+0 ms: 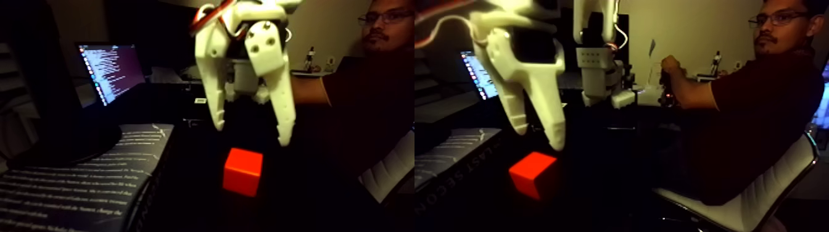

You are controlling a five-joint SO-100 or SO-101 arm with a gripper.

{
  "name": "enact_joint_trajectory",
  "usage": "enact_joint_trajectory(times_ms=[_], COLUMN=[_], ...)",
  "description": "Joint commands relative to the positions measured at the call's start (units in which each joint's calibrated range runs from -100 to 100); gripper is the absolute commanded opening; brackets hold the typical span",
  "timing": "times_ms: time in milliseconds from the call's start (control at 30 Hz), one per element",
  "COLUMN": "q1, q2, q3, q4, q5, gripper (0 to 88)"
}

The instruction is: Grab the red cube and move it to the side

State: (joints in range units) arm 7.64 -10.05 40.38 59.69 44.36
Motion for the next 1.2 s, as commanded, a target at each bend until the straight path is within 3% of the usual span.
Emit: enact_joint_trajectory(times_ms=[0, 1167], q1=[0.1, -2.5], q2=[0.6, 7.3], q3=[-1.5, -2.8], q4=[-0.1, -6.2], q5=[-0.1, -3.7], gripper=[30.6, 30.5])
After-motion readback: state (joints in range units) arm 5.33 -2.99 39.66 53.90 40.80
